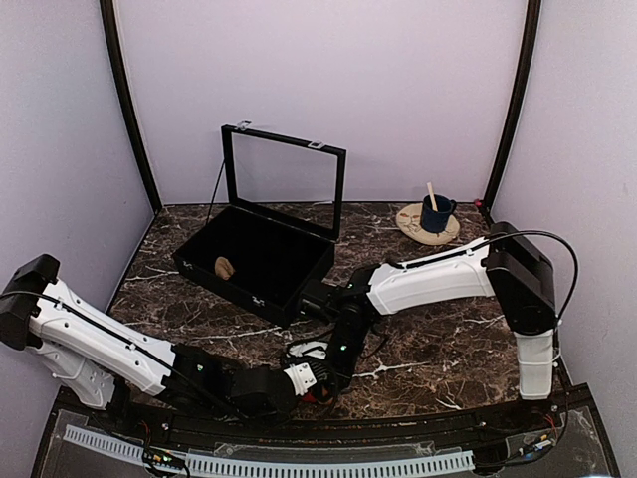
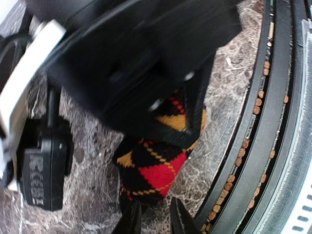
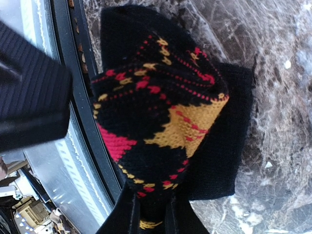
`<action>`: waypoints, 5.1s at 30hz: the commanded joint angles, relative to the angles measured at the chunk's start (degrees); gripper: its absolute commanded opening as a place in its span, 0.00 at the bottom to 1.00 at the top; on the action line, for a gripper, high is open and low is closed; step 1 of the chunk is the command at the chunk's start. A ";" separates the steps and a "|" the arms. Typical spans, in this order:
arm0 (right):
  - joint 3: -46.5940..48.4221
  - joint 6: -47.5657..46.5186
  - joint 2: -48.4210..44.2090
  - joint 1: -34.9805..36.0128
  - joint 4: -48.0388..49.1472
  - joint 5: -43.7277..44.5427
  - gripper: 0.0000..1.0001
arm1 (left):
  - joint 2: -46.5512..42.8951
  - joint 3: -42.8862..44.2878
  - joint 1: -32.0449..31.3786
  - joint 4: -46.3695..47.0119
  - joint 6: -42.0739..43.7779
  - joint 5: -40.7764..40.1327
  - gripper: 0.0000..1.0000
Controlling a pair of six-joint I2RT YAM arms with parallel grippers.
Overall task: Roll the socks
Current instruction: Pick up the sock from the center of the board, then place the sock in the storage box.
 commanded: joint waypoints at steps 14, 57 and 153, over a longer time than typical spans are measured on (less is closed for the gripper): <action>0.13 -0.19 2.55 -0.56 -2.54 -0.61 0.00 | 2.63 1.58 -0.34 3.00 14.86 3.06 0.33; -0.58 -0.99 2.48 -1.02 -2.07 -4.51 0.00 | 10.48 5.07 1.93 3.49 24.44 0.79 0.45; -23.58 22.09 -25.28 -14.21 22.43 19.42 0.33 | -3.05 33.28 35.83 -32.25 -12.04 -2.01 0.00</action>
